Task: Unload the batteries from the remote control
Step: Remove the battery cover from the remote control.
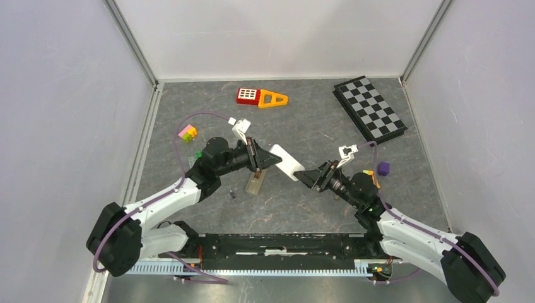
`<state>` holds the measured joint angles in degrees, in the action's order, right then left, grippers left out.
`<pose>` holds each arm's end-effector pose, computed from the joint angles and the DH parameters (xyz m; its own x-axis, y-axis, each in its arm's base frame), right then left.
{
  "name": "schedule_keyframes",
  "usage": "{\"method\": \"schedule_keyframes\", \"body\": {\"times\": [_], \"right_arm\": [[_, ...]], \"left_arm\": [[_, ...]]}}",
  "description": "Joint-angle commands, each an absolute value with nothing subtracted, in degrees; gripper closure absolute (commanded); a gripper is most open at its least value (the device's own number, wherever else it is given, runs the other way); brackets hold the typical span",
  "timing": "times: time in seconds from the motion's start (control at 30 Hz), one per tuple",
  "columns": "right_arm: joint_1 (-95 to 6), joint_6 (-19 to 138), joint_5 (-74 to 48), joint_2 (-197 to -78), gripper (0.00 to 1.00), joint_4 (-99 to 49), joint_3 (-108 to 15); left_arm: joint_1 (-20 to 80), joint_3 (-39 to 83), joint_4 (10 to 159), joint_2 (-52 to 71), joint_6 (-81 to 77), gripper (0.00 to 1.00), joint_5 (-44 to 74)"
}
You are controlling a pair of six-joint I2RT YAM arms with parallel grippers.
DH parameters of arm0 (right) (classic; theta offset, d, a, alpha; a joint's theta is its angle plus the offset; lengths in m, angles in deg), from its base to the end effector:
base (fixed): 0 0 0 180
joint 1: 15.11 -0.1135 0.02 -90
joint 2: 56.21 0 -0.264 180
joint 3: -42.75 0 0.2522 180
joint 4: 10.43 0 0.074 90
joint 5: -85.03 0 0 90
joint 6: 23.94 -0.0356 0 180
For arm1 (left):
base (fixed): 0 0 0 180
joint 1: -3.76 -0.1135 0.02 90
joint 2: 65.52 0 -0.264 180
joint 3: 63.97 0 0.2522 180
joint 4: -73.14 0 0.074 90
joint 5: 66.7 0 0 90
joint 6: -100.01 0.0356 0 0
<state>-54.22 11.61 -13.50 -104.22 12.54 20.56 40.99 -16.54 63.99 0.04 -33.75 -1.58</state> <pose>0.1359 0.1173 0.1944 -0.6235 0.5301 -0.5747 -0.3981 0.4173 0.8169 0.1943 -0.1665 0.2588 -0.6982 -0.2575 -0.6680 0.5494 0.4054 -0.7306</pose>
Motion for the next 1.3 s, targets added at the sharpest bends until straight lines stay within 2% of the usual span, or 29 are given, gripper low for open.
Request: {"method": "schedule_keyframes", "body": {"times": [0.0,0.2,0.27,0.33,0.4,0.5,0.57,0.67,0.73,0.77,0.8,0.87,1.03,1.17,1.27], "right_arm": [[-53.10,7.11,-14.80,-106.20,0.31,21.06,19.91],[-52.43,5.32,-16.50,-108.60,0.45,27.70,19.71],[-52.02,5.73,-17.21,-108.45,0.62,28.42,19.52],[-51.28,6.07,-17.90,-107.87,0.74,28.36,20.00],[-50.39,5.66,-18.06,-106.62,0.84,28.36,21.90],[-48.51,5.49,-18.77,-104.49,0.89,28.28,24.65],[-47.77,6.03,-19.80,-103.56,0.90,28.28,25.74],[-47.21,7.73,-21.56,-103.21,0.71,27.85,25.91],[-46.76,8.45,-21.51,-103.12,0.69,24.21,25.84],[-46.70,8.98,-21.32,-103.05,0.70,22.86,26.01],[-46.63,9.32,-21.46,-103.12,0.79,22.31,26.33],[-46.35,9.79,-22.08,-103.41,0.88,20.69,26.46],[-46.07,16.91,-19.96,-102.57,0.87,6.25,22.46],[-46.00,24.82,-11.96,-99.45,0.83,-10.34,17.52],[-45.53,26.54,-13.57,-99.06,0.96,-10.53,17.21]], "left_arm": [[40.63,-16.20,55.01,-1.24,-38.59,0.98,-6.62],[40.49,-17.46,48.23,-0.06,-41.85,0.98,-9.93],[40.31,-17.94,46.96,0.00,-42.58,0.98,-10.18],[39.86,-18.41,46.30,-0.15,-42.96,0.98,-10.09],[38.98,-18.46,46.16,-0.25,-42.98,0.98,-10.61],[37.16,-18.85,45.79,-0.58,-43.38,0.98,-11.26],[36.25,-18.73,45.26,-0.31,-43.64,0.98,-12.22],[35.40,-18.81,45.06,-0.05,-43.75,0.98,-12.56],[34.81,-18.66,46.96,-0.29,-42.73,0.98,-12.19],[34.53,-18.70,47.93,-0.43,-42.20,0.98,-11.72],[34.35,-18.62,48.74,-0.54,-41.54,0.98,-11.36],[34.28,-18.11,51.53,-0.73,-39.94,0.98,-10.83],[34.25,-17.72,58.01,-1.41,-36.55,0.98,-7.30],[34.30,-18.89,61.77,-2.85,-33.72,0.98,-3.43],[34.26,-19.10,63.13,-2.78,-32.68,0.98,-2.97]]}}
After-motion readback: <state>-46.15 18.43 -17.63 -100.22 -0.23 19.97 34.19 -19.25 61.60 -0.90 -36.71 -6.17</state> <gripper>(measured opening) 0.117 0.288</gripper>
